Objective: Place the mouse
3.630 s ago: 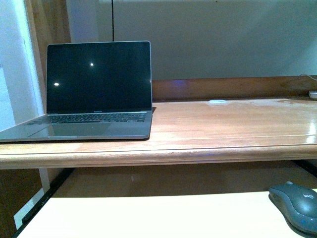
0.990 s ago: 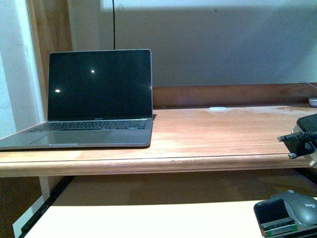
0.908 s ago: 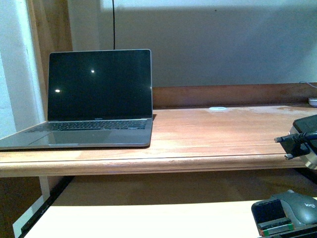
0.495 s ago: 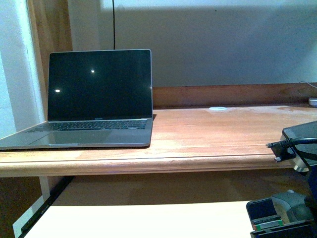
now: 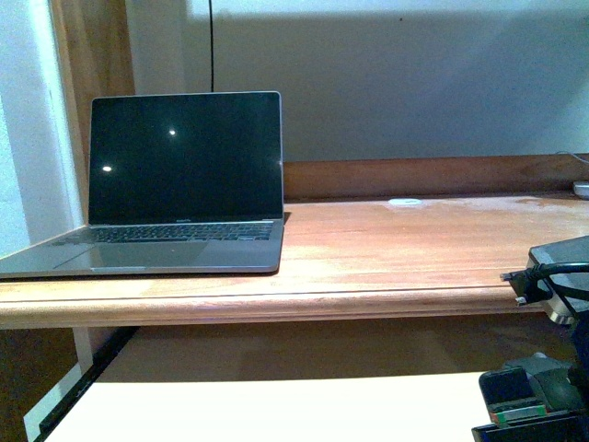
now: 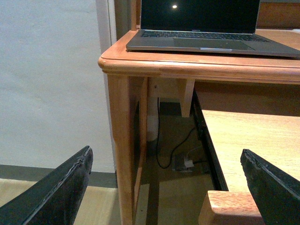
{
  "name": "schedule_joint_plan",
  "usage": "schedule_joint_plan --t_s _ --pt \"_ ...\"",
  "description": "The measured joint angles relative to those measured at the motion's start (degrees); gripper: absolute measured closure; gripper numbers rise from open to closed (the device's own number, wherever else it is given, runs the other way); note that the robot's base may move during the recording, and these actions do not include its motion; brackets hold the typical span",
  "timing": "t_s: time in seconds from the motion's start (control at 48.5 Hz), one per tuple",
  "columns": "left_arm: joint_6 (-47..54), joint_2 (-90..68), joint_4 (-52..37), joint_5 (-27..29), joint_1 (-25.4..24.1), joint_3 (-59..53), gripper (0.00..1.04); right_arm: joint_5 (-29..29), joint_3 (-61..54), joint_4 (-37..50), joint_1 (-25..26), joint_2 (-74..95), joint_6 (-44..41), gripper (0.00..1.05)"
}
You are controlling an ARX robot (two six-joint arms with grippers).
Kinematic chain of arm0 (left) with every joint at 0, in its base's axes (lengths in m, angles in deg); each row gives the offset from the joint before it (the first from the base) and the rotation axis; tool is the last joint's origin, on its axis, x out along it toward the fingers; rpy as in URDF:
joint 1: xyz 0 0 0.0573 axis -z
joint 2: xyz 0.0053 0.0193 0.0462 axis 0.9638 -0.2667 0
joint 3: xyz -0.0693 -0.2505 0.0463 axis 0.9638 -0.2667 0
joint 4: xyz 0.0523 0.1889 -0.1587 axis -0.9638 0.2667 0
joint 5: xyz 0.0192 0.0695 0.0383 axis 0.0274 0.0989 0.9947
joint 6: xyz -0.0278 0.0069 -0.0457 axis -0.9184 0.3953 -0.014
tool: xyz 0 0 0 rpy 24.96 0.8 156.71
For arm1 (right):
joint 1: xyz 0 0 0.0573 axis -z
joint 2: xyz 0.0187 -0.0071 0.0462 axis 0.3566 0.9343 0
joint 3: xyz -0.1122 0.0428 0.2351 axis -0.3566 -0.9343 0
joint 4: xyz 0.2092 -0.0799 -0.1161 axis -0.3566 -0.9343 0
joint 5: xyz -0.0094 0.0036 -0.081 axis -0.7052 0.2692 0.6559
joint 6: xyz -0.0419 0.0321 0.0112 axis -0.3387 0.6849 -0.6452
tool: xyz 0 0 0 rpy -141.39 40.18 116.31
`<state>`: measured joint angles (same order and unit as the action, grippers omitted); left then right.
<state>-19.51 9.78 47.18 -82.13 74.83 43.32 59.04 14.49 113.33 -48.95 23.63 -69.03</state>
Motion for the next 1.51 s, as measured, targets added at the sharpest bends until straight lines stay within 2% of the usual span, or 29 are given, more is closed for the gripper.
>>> schedule_joint_plan --t_s 0.103,0.186,0.578,0.804,0.908,1.073,1.506 --pt "0.0 0.0 0.0 0.02 0.0 0.0 0.08 -0.37 0.0 -0.13 0.46 0.0 0.2 0.42" --pt "0.0 0.0 0.0 0.02 0.0 0.0 0.08 -0.55 0.0 -0.15 0.7 -0.02 0.26 0.47" --pt "0.0 0.0 0.0 0.02 0.0 0.0 0.08 -2.82 -0.26 -1.92 2.71 -2.38 0.87 0.48" --pt "0.02 0.0 0.0 0.0 0.0 0.0 0.08 -10.71 -1.4 -14.78 8.68 -17.46 2.08 0.48" --pt "0.02 0.0 0.0 0.0 0.0 0.0 0.08 -11.78 -1.38 -19.63 9.79 -23.39 2.91 0.48" --pt "0.0 0.0 0.0 0.0 0.0 0.0 0.08 -8.72 2.1 -20.7 5.6 -23.58 4.63 0.48" --pt "0.0 0.0 0.0 0.02 0.0 0.0 0.08 0.52 19.08 -18.99 -4.28 -9.05 6.27 0.48"
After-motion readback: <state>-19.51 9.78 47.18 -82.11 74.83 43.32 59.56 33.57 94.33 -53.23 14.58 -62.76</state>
